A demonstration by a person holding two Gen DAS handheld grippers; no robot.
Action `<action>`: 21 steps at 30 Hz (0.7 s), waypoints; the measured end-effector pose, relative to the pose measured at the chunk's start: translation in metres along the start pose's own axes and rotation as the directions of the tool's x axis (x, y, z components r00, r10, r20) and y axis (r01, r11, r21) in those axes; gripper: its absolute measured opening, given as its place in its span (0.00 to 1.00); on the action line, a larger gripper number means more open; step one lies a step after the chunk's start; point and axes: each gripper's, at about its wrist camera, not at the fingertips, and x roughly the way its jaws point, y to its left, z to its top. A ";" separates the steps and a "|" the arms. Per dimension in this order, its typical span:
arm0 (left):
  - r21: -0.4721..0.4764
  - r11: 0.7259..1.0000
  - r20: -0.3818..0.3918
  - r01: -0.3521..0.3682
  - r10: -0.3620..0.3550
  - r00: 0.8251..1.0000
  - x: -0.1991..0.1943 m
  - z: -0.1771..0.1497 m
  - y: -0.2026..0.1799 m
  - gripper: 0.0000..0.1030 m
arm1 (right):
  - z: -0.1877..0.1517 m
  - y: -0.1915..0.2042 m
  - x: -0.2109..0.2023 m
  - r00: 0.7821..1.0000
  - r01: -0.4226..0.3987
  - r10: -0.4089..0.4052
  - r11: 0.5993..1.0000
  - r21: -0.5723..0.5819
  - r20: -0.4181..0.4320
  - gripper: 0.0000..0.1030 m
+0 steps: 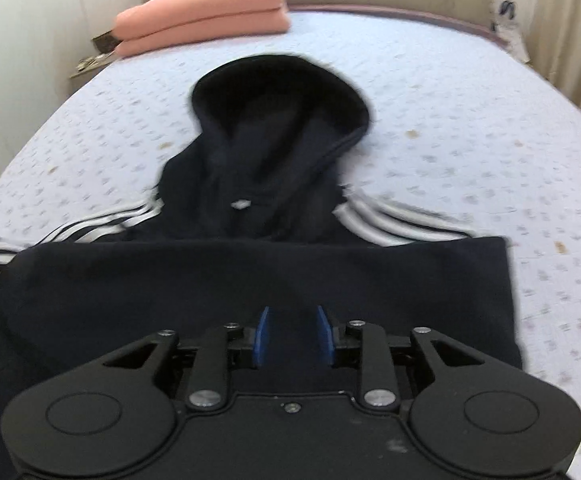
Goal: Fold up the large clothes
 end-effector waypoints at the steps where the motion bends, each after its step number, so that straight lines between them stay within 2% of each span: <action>1: 0.005 1.000 -0.040 -0.011 0.011 0.999 0.016 -0.006 -0.004 0.24 | -0.002 0.006 0.009 1.000 0.013 -0.014 1.000 -0.010 -0.025 0.33; 3: 0.014 0.999 -0.133 -0.051 0.052 0.990 0.044 -0.018 -0.004 0.18 | -0.008 0.013 0.029 0.995 0.033 -0.035 0.999 -0.022 -0.097 0.33; 4: 0.011 0.999 -0.115 -0.053 0.054 0.992 0.047 -0.022 -0.002 0.18 | -0.013 0.014 0.042 0.988 0.040 -0.044 0.999 -0.030 -0.148 0.33; 7: -0.027 0.999 -0.109 -0.035 0.032 0.993 0.038 -0.019 0.004 0.18 | -0.009 0.015 0.047 0.986 0.046 -0.055 0.997 -0.058 -0.157 0.33; 10: -0.089 0.996 -0.054 -0.032 0.027 0.998 0.009 -0.018 0.021 0.19 | -0.006 0.013 0.049 0.985 0.035 -0.045 0.997 -0.062 -0.168 0.34; 12: -0.137 0.989 -0.019 -0.060 0.058 0.998 -0.015 -0.015 0.040 0.19 | -0.005 0.013 0.049 0.984 0.029 -0.042 0.997 -0.076 -0.174 0.34; 14: -0.188 0.972 0.004 -0.142 0.145 0.989 -0.038 -0.014 0.071 0.20 | -0.003 0.012 0.050 0.983 0.026 -0.039 0.997 -0.076 -0.179 0.35; 16: -0.249 0.939 0.020 -0.239 0.251 0.968 -0.059 -0.015 0.107 0.20 | -0.003 0.012 0.052 0.983 0.029 -0.042 0.997 -0.077 -0.181 0.36; 17: -0.287 0.912 0.020 -0.293 0.311 0.950 -0.070 -0.017 0.128 0.20 | -0.003 0.013 0.052 0.983 0.033 -0.047 0.996 -0.083 -0.180 0.36; 19: -0.372 0.847 0.000 -0.380 0.409 0.912 -0.085 -0.022 0.169 0.20 | -0.006 0.015 0.050 0.983 0.040 -0.056 0.995 -0.096 -0.173 0.36; 21: -0.482 0.773 -0.030 -0.413 0.456 0.889 -0.095 -0.028 0.211 0.20 | -0.007 0.016 0.051 0.984 0.044 -0.062 0.994 -0.104 -0.168 0.36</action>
